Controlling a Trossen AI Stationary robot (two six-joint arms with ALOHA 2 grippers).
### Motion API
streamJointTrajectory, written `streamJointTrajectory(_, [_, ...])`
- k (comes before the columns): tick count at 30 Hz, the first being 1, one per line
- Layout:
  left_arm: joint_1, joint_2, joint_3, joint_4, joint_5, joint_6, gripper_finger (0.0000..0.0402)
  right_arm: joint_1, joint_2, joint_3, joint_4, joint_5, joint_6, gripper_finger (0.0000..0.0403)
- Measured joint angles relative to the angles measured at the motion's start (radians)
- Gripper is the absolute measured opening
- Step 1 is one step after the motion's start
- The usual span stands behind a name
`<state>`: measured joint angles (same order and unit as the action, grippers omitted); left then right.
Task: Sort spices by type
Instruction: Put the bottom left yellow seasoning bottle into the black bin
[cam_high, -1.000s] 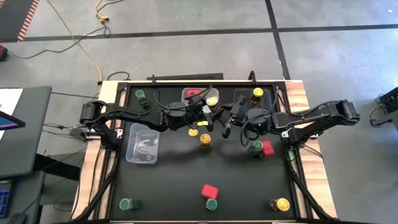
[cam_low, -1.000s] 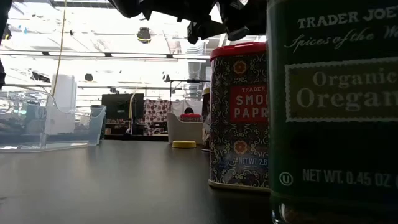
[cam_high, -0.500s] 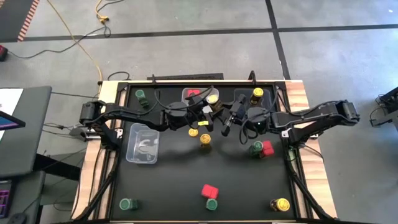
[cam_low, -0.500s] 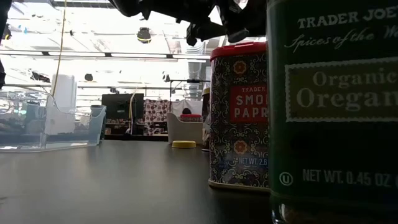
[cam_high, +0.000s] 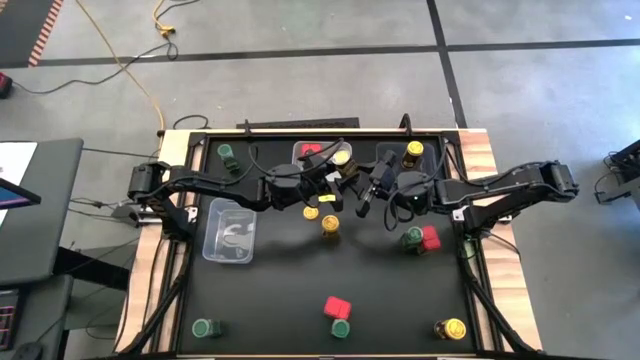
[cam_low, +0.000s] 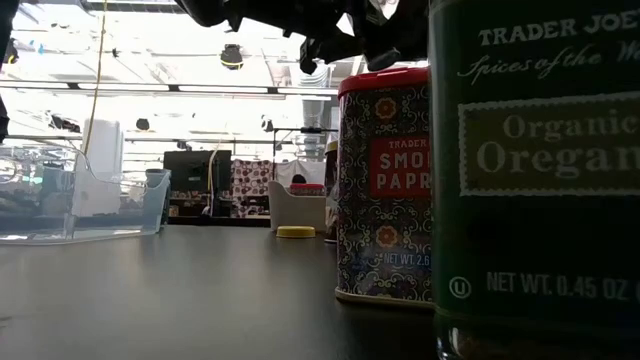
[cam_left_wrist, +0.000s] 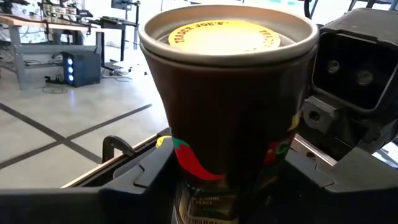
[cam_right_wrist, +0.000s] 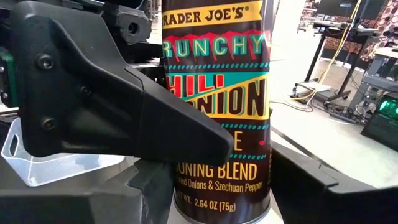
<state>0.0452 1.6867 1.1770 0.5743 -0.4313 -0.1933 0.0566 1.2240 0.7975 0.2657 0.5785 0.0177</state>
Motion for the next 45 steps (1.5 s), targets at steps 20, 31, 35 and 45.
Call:
streamJointTrajectory(20, [0.0,0.002,-0.003,-0.011,0.001,-0.035,0.0206,0.001,0.0,0.0,-0.036,-0.005,0.003,0.0253])
streamJointTrajectory(31, [0.019,-0.005,-0.003,-0.026,-0.009,-0.026,0.0203,-0.013,-0.011,0.0,-0.053,0.024,0.053,0.0353])
streamJointTrajectory(35, [0.039,-0.034,-0.004,-0.05,-0.006,-0.01,0.0204,-0.014,-0.023,0.0,-0.095,0.035,0.053,0.0392])
streamJointTrajectory(45, [0.071,-0.096,-0.003,-0.18,0.001,-0.031,0.0205,-0.015,-0.023,0.0,-0.151,0.038,-0.042,0.0385])
